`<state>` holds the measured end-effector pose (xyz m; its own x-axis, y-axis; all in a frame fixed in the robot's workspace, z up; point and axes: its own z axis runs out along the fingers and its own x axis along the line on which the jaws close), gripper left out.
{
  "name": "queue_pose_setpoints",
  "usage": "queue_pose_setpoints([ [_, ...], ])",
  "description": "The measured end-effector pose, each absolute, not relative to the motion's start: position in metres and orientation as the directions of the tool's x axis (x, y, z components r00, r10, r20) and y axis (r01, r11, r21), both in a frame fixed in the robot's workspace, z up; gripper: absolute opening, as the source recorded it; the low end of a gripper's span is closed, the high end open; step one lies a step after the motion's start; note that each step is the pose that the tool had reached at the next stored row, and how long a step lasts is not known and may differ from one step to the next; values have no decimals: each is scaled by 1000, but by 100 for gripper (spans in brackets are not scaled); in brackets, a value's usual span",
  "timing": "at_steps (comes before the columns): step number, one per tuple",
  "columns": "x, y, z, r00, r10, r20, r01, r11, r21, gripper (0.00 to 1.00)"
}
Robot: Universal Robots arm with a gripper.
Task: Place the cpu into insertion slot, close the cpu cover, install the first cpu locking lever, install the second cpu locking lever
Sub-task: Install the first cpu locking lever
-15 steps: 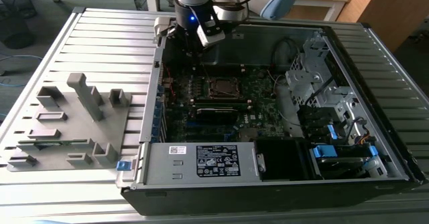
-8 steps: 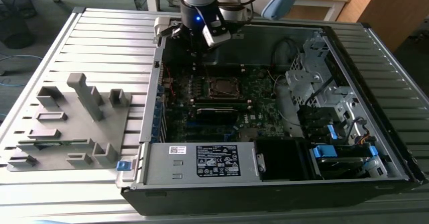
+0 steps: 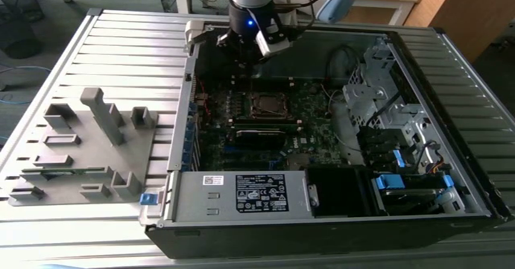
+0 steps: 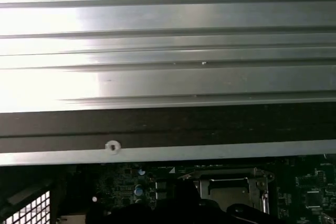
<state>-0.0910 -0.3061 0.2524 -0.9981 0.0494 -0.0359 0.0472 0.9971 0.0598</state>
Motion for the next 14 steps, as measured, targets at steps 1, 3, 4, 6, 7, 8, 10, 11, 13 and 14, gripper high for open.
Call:
queue_pose_setpoints([
  [1, -88, -306, 252, -998, 49, -36, 47, 997, 60, 10],
  [3, -83, -306, 252, -998, 50, -36, 47, 997, 60, 10],
  [4, -81, -306, 252, -998, 50, -36, 47, 997, 60, 10],
  [6, -80, -306, 253, -998, 49, -36, 47, 997, 60, 10],
  [7, -80, -306, 252, -998, 50, -36, 47, 997, 60, 10],
  [8, -79, -306, 252, -998, 50, -36, 47, 997, 60, 10],
  [10, -79, -306, 252, -998, 50, -36, 47, 997, 60, 10],
  [11, -79, -306, 252, -998, 49, -36, 47, 997, 60, 10],
  [13, -78, -306, 252, -998, 49, -36, 47, 997, 60, 10],
  [14, -78, -306, 252, -998, 50, -36, 47, 997, 60, 10],
])
